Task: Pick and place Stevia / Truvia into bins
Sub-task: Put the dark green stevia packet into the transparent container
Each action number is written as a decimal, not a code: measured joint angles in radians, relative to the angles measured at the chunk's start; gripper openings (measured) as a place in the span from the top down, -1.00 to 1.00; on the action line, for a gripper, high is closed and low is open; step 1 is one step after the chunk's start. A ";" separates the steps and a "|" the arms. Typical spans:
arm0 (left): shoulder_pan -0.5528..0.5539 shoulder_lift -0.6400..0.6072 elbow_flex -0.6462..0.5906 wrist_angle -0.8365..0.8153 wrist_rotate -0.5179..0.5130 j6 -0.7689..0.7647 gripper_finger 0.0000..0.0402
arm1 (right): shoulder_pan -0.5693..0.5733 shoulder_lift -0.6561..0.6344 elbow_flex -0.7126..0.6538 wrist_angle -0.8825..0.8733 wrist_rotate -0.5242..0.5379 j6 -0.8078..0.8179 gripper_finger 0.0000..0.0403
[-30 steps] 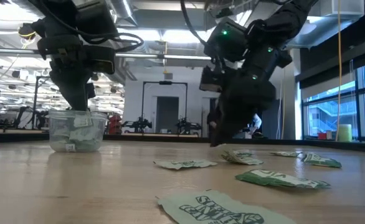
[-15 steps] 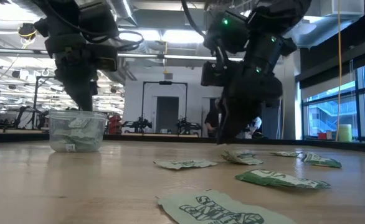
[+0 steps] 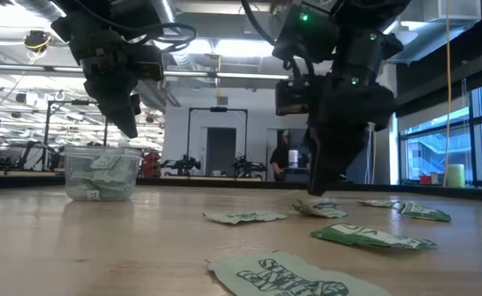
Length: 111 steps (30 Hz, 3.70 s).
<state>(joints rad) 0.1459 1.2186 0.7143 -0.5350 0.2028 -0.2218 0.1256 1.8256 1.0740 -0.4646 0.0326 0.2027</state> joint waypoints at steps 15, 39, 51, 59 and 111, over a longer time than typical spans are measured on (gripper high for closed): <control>0.000 0.000 0.000 0.007 -0.002 0.000 0.70 | 0.016 0.035 0.001 -0.013 0.005 0.050 0.31; 0.000 0.000 0.000 0.075 -0.003 0.032 0.70 | 0.015 0.031 0.000 0.004 0.001 0.022 0.83; -0.042 0.001 -0.031 0.391 -0.072 0.505 0.67 | 0.033 0.031 0.156 -0.002 -0.014 -0.112 0.84; -0.144 0.016 -0.053 0.517 -0.069 0.870 0.47 | 0.076 0.030 0.318 0.001 -0.029 -0.267 0.83; -0.421 0.091 -0.053 0.749 -0.211 1.317 0.99 | 0.088 0.028 0.358 0.229 -0.246 -0.317 0.82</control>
<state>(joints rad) -0.2752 1.3096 0.6611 0.2142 -0.0080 1.0952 0.2134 1.8534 1.4319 -0.2352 -0.2134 -0.1143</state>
